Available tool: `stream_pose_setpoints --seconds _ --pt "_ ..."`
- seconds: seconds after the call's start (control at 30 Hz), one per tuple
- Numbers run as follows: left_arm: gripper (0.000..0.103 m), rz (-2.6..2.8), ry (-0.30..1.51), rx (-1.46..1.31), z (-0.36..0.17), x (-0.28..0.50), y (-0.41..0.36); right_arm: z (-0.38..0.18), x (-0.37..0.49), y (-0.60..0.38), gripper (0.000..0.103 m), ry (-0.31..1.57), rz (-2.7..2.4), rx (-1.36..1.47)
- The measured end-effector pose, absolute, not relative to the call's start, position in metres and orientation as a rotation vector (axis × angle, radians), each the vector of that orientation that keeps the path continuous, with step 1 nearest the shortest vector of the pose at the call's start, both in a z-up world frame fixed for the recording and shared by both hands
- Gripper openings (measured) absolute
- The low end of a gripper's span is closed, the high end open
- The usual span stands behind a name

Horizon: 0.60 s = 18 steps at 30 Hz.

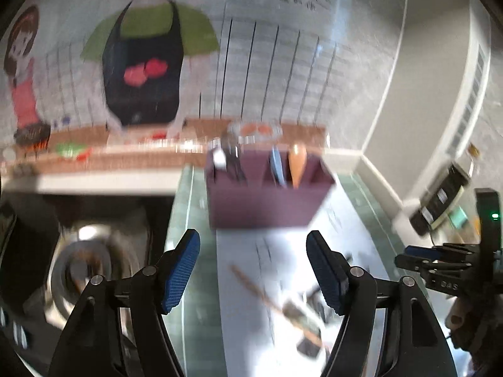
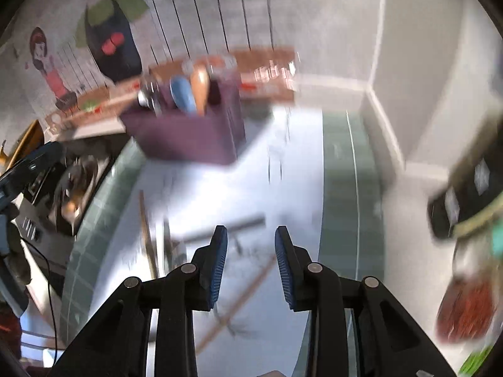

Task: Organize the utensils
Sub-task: 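Lift both spoons into the purple caddy and open both tools, then grasp the white plastic spoon with the right tool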

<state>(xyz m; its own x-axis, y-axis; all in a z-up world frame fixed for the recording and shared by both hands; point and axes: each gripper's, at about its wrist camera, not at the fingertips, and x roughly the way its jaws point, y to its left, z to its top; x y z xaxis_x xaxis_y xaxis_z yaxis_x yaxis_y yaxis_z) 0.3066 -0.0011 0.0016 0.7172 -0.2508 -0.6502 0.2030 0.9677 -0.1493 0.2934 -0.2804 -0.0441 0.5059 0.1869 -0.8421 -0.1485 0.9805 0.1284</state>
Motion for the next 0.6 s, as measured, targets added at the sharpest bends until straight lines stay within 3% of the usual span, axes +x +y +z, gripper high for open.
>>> stream_pose_setpoints --seconds 0.23,0.6 --pt "0.072 -0.26 0.848 -0.135 -0.035 0.246 0.011 -0.094 0.256 -0.278 0.031 1.124 0.219 0.114" --pt "0.072 -0.195 0.922 -0.14 -0.07 0.211 0.032 -0.094 0.262 -0.193 0.03 1.064 0.468 -0.077"
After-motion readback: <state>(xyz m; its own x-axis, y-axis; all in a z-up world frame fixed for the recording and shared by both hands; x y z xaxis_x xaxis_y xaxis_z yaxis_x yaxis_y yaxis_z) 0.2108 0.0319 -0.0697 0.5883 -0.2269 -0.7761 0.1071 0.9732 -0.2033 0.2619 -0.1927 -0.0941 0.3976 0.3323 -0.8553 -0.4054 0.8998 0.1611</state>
